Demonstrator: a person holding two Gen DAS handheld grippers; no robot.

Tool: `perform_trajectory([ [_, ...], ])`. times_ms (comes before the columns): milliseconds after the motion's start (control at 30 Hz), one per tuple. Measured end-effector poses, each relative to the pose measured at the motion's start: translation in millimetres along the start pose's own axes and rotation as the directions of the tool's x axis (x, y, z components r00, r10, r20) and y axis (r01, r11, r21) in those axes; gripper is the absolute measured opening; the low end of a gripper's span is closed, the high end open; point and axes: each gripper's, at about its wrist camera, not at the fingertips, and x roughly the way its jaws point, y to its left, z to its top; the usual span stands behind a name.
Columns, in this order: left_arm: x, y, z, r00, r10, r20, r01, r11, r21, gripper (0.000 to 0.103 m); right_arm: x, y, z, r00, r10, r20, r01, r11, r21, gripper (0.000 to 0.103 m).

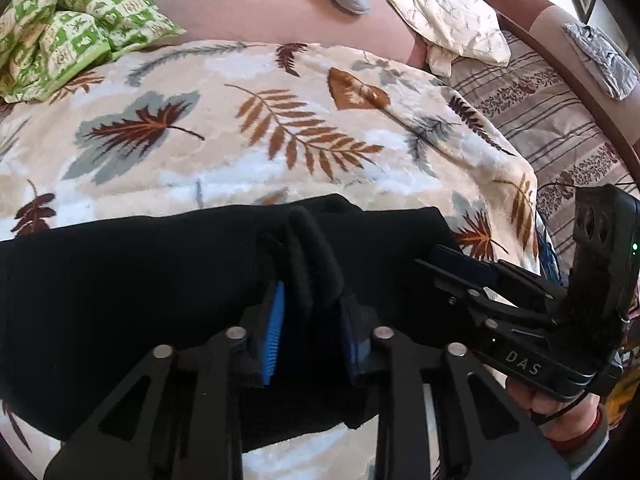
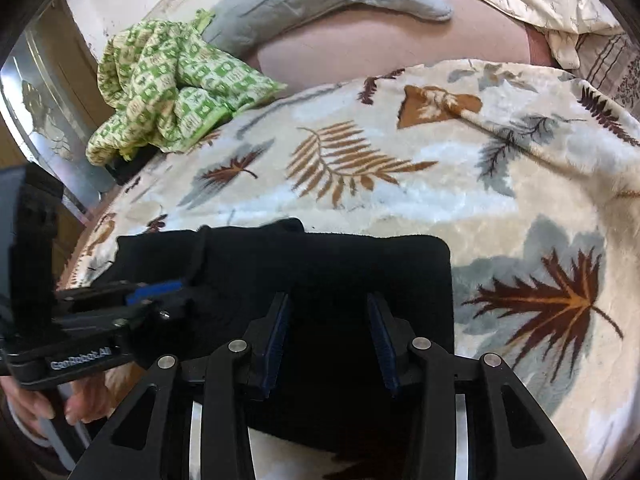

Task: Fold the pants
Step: 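Fold the lifted pants end over with both grippers, laying it onto the stack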

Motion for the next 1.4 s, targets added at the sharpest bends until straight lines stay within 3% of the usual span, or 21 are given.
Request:
perform_trajectory([
  [167,-20,-1,1,0.998,0.026,0.051,-0.026,1.000,0.002,0.027,-21,-1,-1,1.000,-0.011,0.020,0.011,1.000,-0.001,0.043],
  [233,-27,-3,4,0.997,0.022,0.069,-0.021,1.000,-0.004,0.029,-32,-2,-4,0.999,-0.011,0.039,0.010,1.000,0.008,0.050],
  [400,-34,-14,9,0.994,0.021,0.111,-0.021,1.000,-0.001,0.042,-50,-5,-11,0.998,-0.024,0.057,0.023,1.000,0.013,0.051],
  [800,12,-12,5,0.998,0.057,0.036,-0.055,0.998,-0.039,0.046,-41,1,-28,0.999,-0.040,0.030,0.040,0.999,-0.029,0.053],
  [867,14,-10,5,0.997,0.062,0.040,-0.061,0.997,-0.040,0.051,-37,0,-29,0.999,-0.042,0.021,0.043,0.999,-0.028,0.053],
  [1100,20,-4,6,0.999,0.036,0.035,-0.034,0.998,-0.056,0.052,-26,-1,-32,0.999,-0.052,0.007,0.052,0.998,-0.019,0.054],
  [1400,1,-5,0,0.998,0.044,0.049,-0.041,0.998,-0.058,0.052,-47,8,-26,0.999,-0.026,0.024,0.026,1.000,-0.003,0.054],
])
